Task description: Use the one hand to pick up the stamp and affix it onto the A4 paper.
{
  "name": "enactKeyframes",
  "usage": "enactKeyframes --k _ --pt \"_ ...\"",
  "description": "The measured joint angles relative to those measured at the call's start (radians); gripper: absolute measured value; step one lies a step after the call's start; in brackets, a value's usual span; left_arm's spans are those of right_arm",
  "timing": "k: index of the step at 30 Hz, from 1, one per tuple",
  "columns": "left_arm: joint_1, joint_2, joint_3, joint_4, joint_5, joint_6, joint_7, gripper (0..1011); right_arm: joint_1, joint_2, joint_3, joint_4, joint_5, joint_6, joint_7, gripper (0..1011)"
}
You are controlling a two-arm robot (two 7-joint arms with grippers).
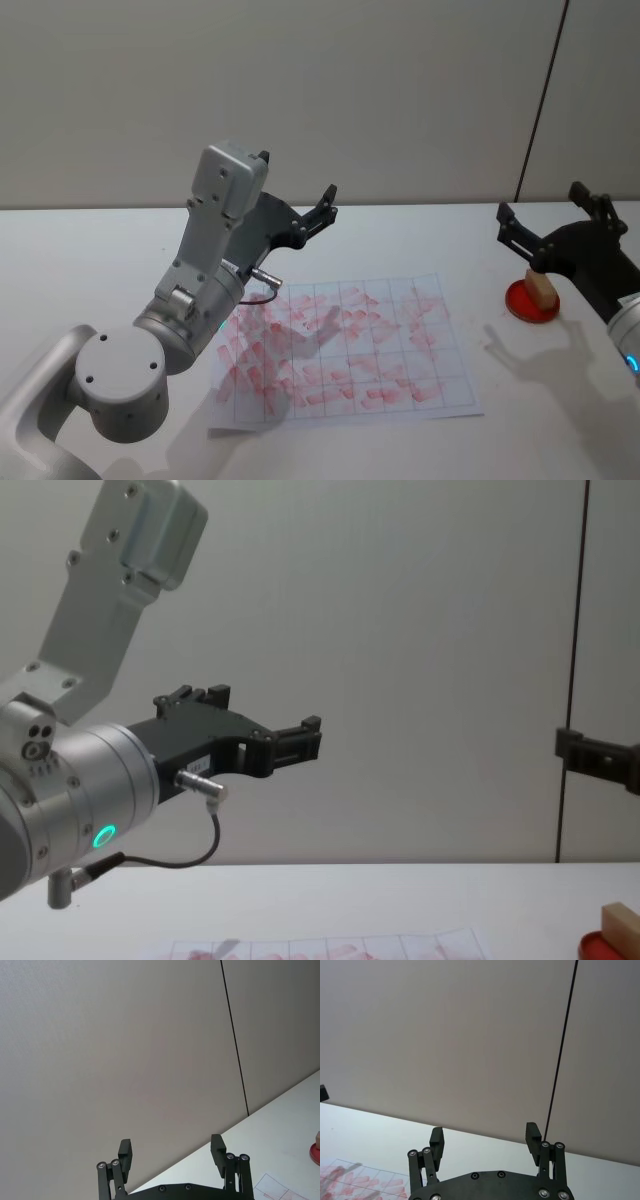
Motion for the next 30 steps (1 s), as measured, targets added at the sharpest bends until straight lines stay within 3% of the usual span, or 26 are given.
enactKeyframes --k 15,30 --pt "0.0 0.0 0.0 0.0 0.0 0.0 0.0 1001 0.034 0.021 0.034 0.086 0.016 0.079 0.003 1001" --pt "0.0 0.0 0.0 0.0 0.0 0.0 0.0 1001 0.06 0.011 0.032 0.174 -0.009 0.141 0.008 1001"
